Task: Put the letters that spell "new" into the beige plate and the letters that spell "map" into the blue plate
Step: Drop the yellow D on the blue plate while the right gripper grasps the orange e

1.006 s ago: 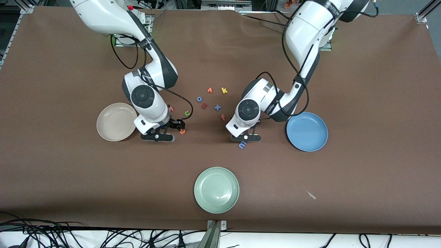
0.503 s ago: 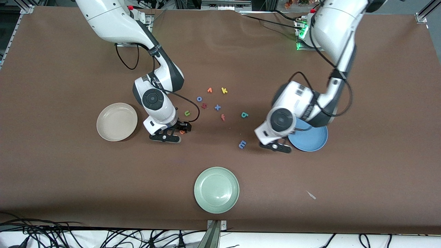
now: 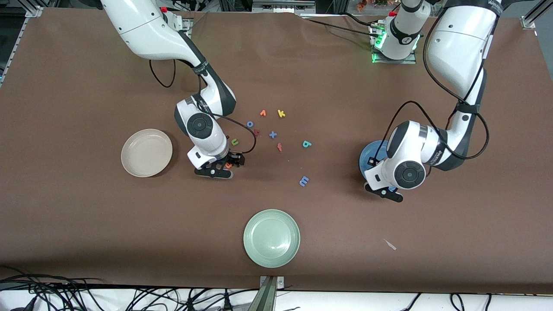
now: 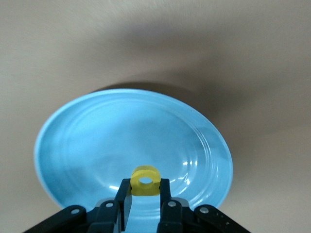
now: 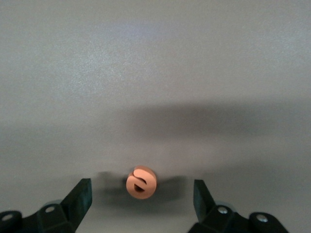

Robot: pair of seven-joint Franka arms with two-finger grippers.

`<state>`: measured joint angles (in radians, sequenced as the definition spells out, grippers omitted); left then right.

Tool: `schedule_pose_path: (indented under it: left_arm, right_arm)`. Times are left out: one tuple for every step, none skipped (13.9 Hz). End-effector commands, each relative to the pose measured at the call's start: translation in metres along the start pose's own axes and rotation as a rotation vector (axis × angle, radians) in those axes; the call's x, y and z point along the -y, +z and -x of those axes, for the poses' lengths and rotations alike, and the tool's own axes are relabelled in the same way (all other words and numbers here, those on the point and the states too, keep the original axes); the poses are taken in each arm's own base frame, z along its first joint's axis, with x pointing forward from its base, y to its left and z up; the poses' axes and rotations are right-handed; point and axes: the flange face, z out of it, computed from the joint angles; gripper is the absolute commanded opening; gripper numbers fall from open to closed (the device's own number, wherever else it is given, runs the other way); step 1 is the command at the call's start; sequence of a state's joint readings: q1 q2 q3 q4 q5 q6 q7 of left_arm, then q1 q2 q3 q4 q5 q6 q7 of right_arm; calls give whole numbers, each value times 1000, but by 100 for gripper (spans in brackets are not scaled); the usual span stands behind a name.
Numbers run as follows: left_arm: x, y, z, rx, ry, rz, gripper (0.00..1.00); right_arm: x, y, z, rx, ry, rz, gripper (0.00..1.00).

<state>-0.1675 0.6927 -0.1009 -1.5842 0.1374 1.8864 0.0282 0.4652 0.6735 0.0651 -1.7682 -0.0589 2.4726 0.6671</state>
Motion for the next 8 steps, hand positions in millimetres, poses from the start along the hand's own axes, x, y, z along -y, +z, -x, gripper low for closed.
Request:
schedule_pose_path:
  left_arm:
    - [2, -5, 8, -13, 12, 3, 100]
    - [0, -12, 10, -17, 6, 0, 100]
    - [-4, -22, 13, -13, 0, 1, 100]
    - [-9, -33, 15, -10, -15, 0, 100]
    - [-25, -45, 18, -11, -40, 17, 100]
    - [-41, -53, 21, -14, -88, 42, 100]
    - [-59, -58, 21, -17, -155, 62, 100]
    - [-77, -60, 22, -16, -250, 72, 100]
  right_arm:
    - [1, 1, -6, -22, 7, -6, 88]
    - [1, 5, -6, -19, 8, -5, 88]
    - [3, 6, -4, -18, 9, -4, 84]
    - [3, 7, -4, -19, 9, -5, 81]
    - [3, 7, -4, -21, 6, -5, 78]
    - [3, 10, -3, -18, 6, -4, 77]
    - [5, 11, -2, -17, 5, -3, 72]
    - [4, 11, -3, -18, 6, -4, 71]
